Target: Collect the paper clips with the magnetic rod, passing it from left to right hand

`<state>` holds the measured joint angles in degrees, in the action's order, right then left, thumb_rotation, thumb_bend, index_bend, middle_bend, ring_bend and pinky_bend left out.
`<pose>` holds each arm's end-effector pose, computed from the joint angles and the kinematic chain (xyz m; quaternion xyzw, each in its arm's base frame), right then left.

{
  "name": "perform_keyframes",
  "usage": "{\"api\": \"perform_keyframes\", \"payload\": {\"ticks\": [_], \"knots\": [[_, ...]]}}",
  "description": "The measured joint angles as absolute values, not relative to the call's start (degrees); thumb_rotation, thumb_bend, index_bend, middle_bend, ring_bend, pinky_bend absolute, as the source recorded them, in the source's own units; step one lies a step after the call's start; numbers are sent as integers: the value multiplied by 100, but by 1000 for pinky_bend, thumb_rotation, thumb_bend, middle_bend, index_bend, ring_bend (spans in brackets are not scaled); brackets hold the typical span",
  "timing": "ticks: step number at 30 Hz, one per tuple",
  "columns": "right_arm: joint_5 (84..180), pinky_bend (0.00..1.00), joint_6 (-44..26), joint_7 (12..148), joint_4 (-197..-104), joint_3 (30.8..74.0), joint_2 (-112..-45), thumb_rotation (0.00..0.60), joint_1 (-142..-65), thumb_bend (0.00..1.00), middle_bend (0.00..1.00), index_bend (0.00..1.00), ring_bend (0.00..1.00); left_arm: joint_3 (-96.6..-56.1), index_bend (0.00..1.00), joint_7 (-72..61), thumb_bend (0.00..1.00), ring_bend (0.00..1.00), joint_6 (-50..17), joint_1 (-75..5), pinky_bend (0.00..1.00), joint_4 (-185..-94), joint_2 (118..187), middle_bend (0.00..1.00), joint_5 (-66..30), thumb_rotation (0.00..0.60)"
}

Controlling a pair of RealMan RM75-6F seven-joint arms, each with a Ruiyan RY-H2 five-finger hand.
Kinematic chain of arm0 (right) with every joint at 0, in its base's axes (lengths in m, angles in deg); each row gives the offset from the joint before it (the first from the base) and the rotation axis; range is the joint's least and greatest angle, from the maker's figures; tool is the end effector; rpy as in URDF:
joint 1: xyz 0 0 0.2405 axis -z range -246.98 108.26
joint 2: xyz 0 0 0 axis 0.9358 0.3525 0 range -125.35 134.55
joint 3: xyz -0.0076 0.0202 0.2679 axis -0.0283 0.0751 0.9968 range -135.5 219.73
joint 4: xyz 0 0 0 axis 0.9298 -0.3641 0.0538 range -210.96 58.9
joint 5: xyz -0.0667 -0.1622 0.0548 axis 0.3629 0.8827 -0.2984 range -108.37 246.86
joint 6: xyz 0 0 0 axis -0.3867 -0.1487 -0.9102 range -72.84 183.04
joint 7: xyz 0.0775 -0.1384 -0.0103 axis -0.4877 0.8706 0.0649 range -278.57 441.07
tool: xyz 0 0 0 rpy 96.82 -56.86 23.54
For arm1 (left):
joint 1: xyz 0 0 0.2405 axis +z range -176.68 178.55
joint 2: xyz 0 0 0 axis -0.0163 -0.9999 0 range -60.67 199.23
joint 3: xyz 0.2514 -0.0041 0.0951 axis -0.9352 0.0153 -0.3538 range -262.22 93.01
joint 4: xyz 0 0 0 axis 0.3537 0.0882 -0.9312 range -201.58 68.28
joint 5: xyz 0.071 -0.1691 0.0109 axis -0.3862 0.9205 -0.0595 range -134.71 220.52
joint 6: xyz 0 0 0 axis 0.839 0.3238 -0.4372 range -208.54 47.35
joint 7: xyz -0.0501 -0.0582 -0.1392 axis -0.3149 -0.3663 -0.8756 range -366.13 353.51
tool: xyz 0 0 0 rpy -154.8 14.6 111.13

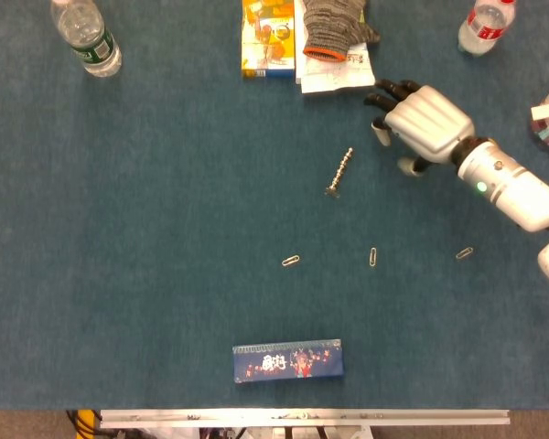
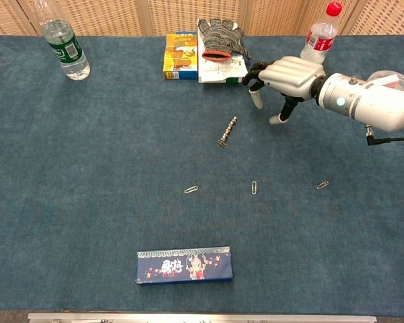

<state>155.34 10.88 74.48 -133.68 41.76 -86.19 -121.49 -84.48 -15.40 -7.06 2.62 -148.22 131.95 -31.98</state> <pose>-0.1785 -0.4072 -0.0136 0.8497 -0.2702 0.2836 0.3528 -0.4088 0.1358 0.2018 -0.5292 -0.5109 -0.2391 0.6339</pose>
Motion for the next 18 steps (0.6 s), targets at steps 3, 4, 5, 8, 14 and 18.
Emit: {"api": "perform_keyframes", "payload": {"ticks": [3, 4, 5, 8, 14, 18], "knots": [[15536, 185, 1024, 7456, -13355, 4198, -8649, 600, -12118, 110, 186, 623, 62, -8453, 78, -1551, 356, 0, -700, 266, 0, -14804, 13199, 0, -3206, 600], [15543, 185, 987, 7457, -13341, 4206, -8663, 600, -12108, 154, 197, 668, 62, -8455, 78, -1557, 356, 0, -698, 269, 0, -14801, 13201, 0, -3209, 600], [15555, 185, 928, 7452, -13318, 4218, -8684, 600, -12093, 191, 207, 702, 62, -8456, 78, -1560, 356, 0, -696, 270, 0, -14799, 13202, 0, -3210, 600], [15610, 185, 802, 7430, -13233, 4255, -8744, 600, -12066, 232, 216, 741, 62, -8457, 78, -1574, 356, 0, -685, 276, 0, -14791, 13204, 0, -3213, 600], [15654, 185, 822, 7488, -13191, 4284, -8773, 600, -12090, 234, 216, 741, 62, -8458, 78, -1574, 356, 0, -668, 281, 0, -14802, 13197, 0, -3223, 600], [15670, 184, 915, 7524, -13189, 4288, -8789, 600, -12140, 219, 216, 684, 62, -8456, 78, -1564, 357, 0, -657, 286, 0, -14820, 13189, 0, -3215, 600]]}}
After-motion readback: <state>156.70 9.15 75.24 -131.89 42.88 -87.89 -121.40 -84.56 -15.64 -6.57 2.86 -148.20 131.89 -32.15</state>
